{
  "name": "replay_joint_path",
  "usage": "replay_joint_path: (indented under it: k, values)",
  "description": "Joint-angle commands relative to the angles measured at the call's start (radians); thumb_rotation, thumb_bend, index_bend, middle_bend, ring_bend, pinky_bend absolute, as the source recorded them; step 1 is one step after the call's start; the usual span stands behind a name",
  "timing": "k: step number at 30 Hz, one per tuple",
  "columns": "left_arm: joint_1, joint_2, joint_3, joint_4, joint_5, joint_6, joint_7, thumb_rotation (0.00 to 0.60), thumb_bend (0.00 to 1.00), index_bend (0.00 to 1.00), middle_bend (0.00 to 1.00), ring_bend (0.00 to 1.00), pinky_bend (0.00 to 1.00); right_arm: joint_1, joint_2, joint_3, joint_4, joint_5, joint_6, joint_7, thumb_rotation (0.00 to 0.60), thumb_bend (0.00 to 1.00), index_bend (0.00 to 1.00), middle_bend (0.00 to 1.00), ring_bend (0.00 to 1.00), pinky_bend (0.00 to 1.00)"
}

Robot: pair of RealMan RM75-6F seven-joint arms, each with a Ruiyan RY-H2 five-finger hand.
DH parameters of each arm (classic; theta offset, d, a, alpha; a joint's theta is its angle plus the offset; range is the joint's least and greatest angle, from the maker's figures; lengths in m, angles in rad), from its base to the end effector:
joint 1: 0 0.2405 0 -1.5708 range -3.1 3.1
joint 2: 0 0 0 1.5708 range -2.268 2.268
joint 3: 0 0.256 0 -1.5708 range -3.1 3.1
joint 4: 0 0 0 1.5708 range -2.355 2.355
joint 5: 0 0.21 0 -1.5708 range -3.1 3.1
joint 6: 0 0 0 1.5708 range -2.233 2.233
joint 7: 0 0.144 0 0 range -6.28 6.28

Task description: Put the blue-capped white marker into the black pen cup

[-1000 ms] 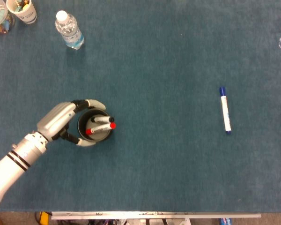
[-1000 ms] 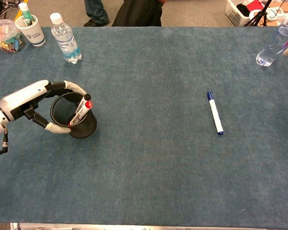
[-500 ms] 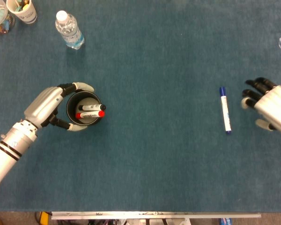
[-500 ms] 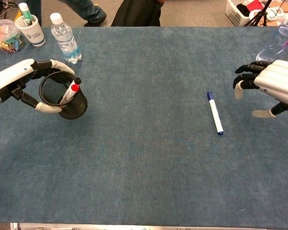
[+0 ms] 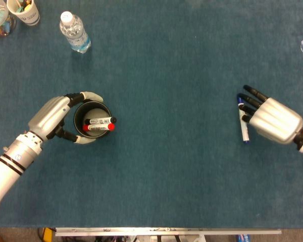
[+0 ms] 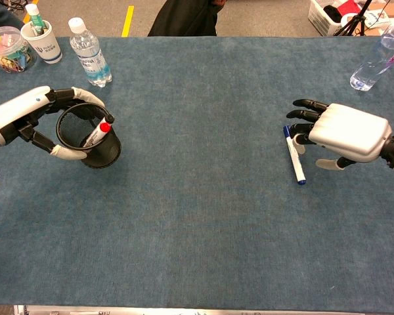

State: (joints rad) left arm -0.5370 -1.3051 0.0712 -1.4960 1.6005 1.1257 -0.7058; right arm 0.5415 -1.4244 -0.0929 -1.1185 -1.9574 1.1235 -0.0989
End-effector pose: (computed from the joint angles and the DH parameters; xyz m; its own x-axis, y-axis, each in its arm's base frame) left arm -0.2327 0.2669 0.0418 -0.1225 0.5362 0.8352 0.9365 -0.2162 0.2761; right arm -0.2661 -0.2710 0.0154 0.8271 0.0022 0.5620 -0.3675 -0.7545 0.5438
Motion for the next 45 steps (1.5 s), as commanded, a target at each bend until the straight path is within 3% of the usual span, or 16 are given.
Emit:
replay_joint_path:
  k: [1, 10, 23, 41, 45]
  values:
    - [0.000, -0.001, 0.000, -0.002, 0.002, -0.001, 0.002, 0.600, 0.10, 0.26, 0.31, 0.28, 0.26, 0.009, -0.032, -0.010, 0.029, -0.008, 0.016, -0.012, 0.600, 0.22, 0.49, 0.34, 0.11, 0.04]
    - [0.004, -0.002, 0.000, -0.005, 0.005, -0.001, -0.003, 0.600, 0.10, 0.26, 0.31, 0.28, 0.26, 0.026, -0.092, -0.036, 0.086, -0.008, 0.025, -0.031, 0.600, 0.22, 0.51, 0.34, 0.11, 0.04]
    - [0.008, -0.007, 0.002, 0.007, 0.009, -0.003, -0.019, 0.600, 0.10, 0.26, 0.31, 0.28, 0.26, 0.030, -0.069, -0.067, 0.098, 0.016, 0.036, -0.026, 0.600, 0.22, 0.51, 0.34, 0.11, 0.04]
    - [0.016, -0.005, 0.000, 0.013, 0.008, 0.003, -0.030, 0.600, 0.10, 0.26, 0.30, 0.28, 0.26, 0.057, -0.126, -0.086, 0.159, 0.025, 0.025, -0.046, 0.600, 0.22, 0.51, 0.34, 0.11, 0.04]
    - [0.017, -0.007, 0.000, 0.018, 0.011, 0.004, -0.036, 0.600, 0.10, 0.26, 0.30, 0.28, 0.26, 0.061, -0.128, -0.092, 0.160, 0.027, 0.022, -0.049, 0.600, 0.26, 0.54, 0.34, 0.11, 0.04]
